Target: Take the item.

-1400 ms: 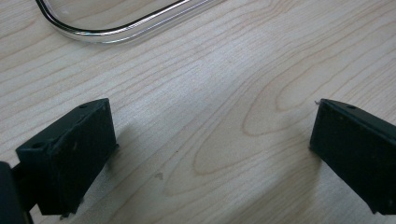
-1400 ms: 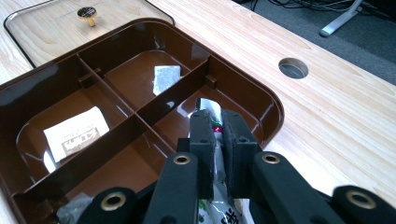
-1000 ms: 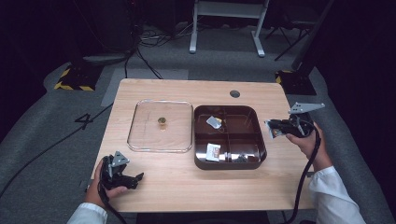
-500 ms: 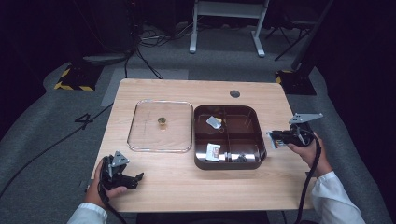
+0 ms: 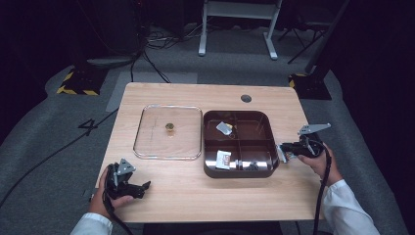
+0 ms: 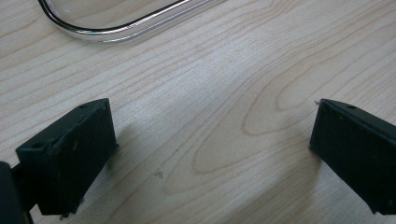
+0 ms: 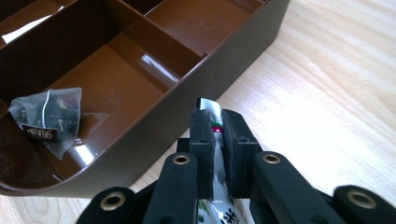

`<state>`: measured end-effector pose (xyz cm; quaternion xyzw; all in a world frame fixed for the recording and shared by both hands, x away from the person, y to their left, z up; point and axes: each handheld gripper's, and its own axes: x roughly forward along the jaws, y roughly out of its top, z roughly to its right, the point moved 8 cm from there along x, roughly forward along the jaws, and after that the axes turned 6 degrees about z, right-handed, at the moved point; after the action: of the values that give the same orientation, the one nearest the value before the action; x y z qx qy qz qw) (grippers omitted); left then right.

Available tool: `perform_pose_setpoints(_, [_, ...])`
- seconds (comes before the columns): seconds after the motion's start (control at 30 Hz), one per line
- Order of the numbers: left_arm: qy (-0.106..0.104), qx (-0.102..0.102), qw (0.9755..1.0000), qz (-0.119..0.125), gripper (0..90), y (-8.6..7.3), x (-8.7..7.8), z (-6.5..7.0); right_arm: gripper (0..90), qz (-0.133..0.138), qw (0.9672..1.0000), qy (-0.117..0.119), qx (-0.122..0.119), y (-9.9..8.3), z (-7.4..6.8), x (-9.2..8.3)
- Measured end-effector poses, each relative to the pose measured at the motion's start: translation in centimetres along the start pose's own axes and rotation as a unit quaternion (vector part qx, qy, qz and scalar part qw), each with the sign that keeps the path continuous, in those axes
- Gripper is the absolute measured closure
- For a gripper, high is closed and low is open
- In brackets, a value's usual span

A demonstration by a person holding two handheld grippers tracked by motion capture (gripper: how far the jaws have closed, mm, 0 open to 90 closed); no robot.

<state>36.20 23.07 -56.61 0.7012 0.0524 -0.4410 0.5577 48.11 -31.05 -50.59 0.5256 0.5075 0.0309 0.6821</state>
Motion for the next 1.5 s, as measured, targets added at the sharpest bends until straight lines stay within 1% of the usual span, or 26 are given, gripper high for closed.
perform_pose_setpoints(0.1, [0.0, 0.0, 1.0, 0.0, 0.4, 0.0, 0.0, 0.0, 82.0, -0.001, 0.9999, 0.01, -0.001, -0.5, 0.0, 0.4])
perform_pose_setpoints(0.17, [0.0, 0.0, 1.0, 0.0, 0.4, 0.0, 0.0, 0.0, 80.8, -0.002, 0.9999, 0.008, -0.008, -0.6, 0.0, 0.6])
perform_pose_setpoints(0.23, [0.0, 0.0, 1.0, 0.0, 0.4, 0.0, 0.0, 0.0, 80.0, 0.001, 0.9998, 0.015, -0.009, -0.6, -0.1, 0.6])
perform_pose_setpoints(0.3, [0.0, 0.0, 1.0, 0.0, 0.4, 0.0, 0.0, 0.0, 75.2, 0.001, 0.9998, 0.006, -0.018, -0.5, -0.1, 0.7])
perform_pose_setpoints(0.4, [0.0, 0.0, 1.0, 0.0, 0.4, 0.0, 0.0, 0.0, 73.1, 0.001, 0.9998, 0.004, -0.02, -0.5, -0.2, 0.7])
perform_pose_setpoints(0.43, [0.0, 0.0, 1.0, 0.0, 0.4, 0.0, 0.0, 0.0, 70.7, 0.003, 0.9998, 0.0, -0.022, -0.5, -0.1, 0.7])
perform_pose_setpoints(0.47, [0.0, 0.0, 1.0, 0.0, 0.4, 0.0, 0.0, 0.0, 71.0, 0.008, 0.9997, -0.004, -0.022, -0.4, -0.1, 0.6])
perform_pose_setpoints(0.53, [0.0, 0.0, 1.0, 0.0, 0.4, 0.0, 0.0, 0.0, 71.3, 0.008, 0.9997, -0.001, -0.023, -0.4, -0.1, 0.6])
perform_pose_setpoints(0.67, [0.0, 0.0, 1.0, 0.0, 0.4, 0.0, 0.0, 0.0, 73.1, 0.003, 0.9996, 0.002, -0.026, -0.4, -0.3, 0.6])
perform_pose_setpoints(0.7, [0.0, 0.0, 1.0, 0.0, 0.4, 0.0, 0.0, 0.0, 74.8, -0.001, 0.9996, 0.0, -0.028, -0.5, -0.2, 0.7])
perform_pose_setpoints(0.77, [0.0, 0.0, 1.0, 0.0, 0.4, 0.0, 0.0, 0.0, 74.7, -0.003, 0.9995, 0.004, -0.03, -0.7, -0.3, 0.8])
perform_pose_setpoints(0.83, [0.0, 0.0, 1.0, 0.0, 0.4, 0.0, 0.0, 0.0, 70.5, -0.01, 0.9996, 0.0, -0.027, -1.0, -0.3, 0.9])
perform_pose_setpoints(0.9, [0.0, 0.0, 1.0, 0.0, 0.4, 0.0, 0.0, 0.0, 69.1, -0.011, 0.9995, -0.002, -0.028, -1.2, -0.2, 0.9])
perform_pose_setpoints(0.97, [0.0, 0.0, 1.0, 0.0, 0.4, 0.0, 0.0, 0.0, 62.2, -0.014, 0.9996, -0.005, -0.025, -1.3, -0.2, 0.9])
perform_pose_setpoints(1.0, [0.0, 0.0, 1.0, 0.0, 0.4, 0.0, 0.0, 0.0, 63.0, -0.013, 0.9996, -0.009, -0.024, -1.3, -0.2, 0.8])
perform_pose_setpoints(1.07, [0.0, -0.001, 1.0, 0.0, 0.4, 0.0, 0.0, 0.0, 60.0, -0.007, 0.9995, -0.011, -0.03, -1.0, -0.2, 0.6])
perform_pose_setpoints(1.1, [0.0, 0.0, 1.0, 0.0, 0.4, 0.0, 0.0, 0.0, 57.5, -0.005, 0.9992, -0.018, -0.035, -0.9, -0.2, 0.4])
perform_pose_setpoints(1.17, [0.0, 0.0, 1.0, 0.0, 0.4, 0.0, 0.0, 0.0, 55.3, -0.008, 0.9988, -0.026, -0.041, -0.8, -0.3, 0.3])
perform_pose_setpoints(1.2, [0.0, 0.0, 1.0, 0.0, 0.4, 0.0, 0.0, 0.0, 55.3, -0.008, 0.9988, -0.026, -0.041, -0.8, -0.3, 0.3])
perform_pose_setpoints(1.23, [0.0, 0.0, 1.0, 0.0, 0.5, 0.0, 0.0, 0.0, 52.4, -0.009, 0.9987, -0.031, -0.038, -0.8, -0.1, 0.2])
perform_pose_setpoints(1.3, [0.0, -0.001, 1.0, 0.0, 0.4, 0.0, 0.0, 0.0, 51.9, -0.009, 0.9986, -0.034, -0.038, -0.8, -0.1, 0.1])
perform_pose_setpoints(1.4, [0.0, 0.0, 1.0, 0.0, 0.4, 0.0, 0.0, 0.0, 48.9, -0.001, 0.9984, -0.043, -0.037, -0.5, 0.1, -0.5])
perform_pose_setpoints(1.5, [0.0, 0.0, 1.0, 0.0, 0.4, 0.0, 0.0, 0.0, 47.1, 0.005, 0.9986, -0.04, -0.035, -0.4, 0.0, -1.0])
